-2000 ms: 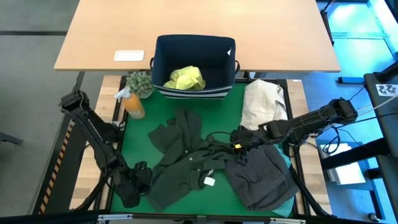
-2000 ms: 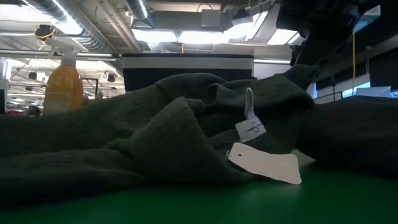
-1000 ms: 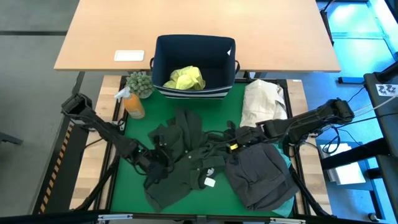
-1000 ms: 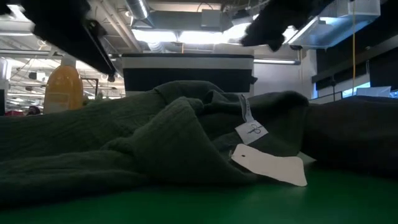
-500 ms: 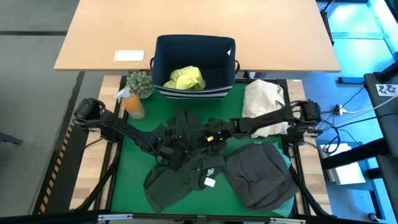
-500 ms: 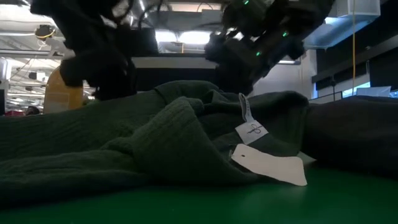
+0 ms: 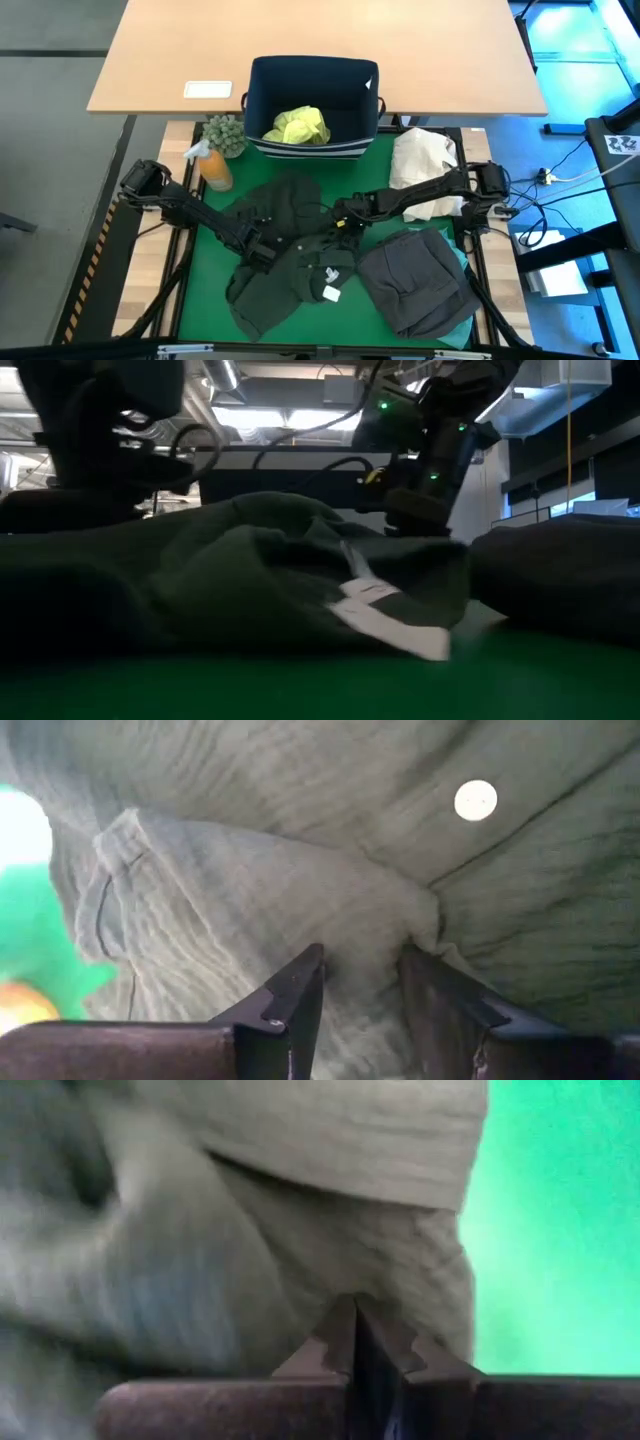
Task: Fold laundry
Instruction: Fold the green polo shirt
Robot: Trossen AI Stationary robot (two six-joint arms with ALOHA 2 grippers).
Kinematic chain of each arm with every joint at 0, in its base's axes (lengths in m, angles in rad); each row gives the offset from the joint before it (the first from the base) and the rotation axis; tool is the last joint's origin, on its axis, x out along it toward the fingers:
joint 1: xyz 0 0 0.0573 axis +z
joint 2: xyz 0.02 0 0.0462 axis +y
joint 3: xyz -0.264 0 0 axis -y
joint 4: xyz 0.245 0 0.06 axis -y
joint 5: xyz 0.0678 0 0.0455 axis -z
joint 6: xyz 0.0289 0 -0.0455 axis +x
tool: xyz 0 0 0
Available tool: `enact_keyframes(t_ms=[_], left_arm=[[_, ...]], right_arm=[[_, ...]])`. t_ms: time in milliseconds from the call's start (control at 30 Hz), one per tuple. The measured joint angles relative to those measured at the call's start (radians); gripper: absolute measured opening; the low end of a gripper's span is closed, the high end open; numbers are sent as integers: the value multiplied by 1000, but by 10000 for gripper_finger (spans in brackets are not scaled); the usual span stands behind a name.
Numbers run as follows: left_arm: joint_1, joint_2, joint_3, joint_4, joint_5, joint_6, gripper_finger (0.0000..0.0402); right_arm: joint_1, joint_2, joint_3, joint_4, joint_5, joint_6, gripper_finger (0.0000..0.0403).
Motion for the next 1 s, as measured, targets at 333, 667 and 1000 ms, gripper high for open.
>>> enact_keyframes(t_ms=[333, 667, 1000], left_arm=[[-74, -8, 0, -61, -13, -80, 128], [-55, -8, 0, -71, -84, -78, 127], [-26, -8, 106, -93, -198, -16, 127]], right_arm=[[53, -62, 0, -193, 19, 70, 4], [107, -204, 0, -296, 99, 142, 4], [104, -271, -1, -77, 159, 19, 4]])
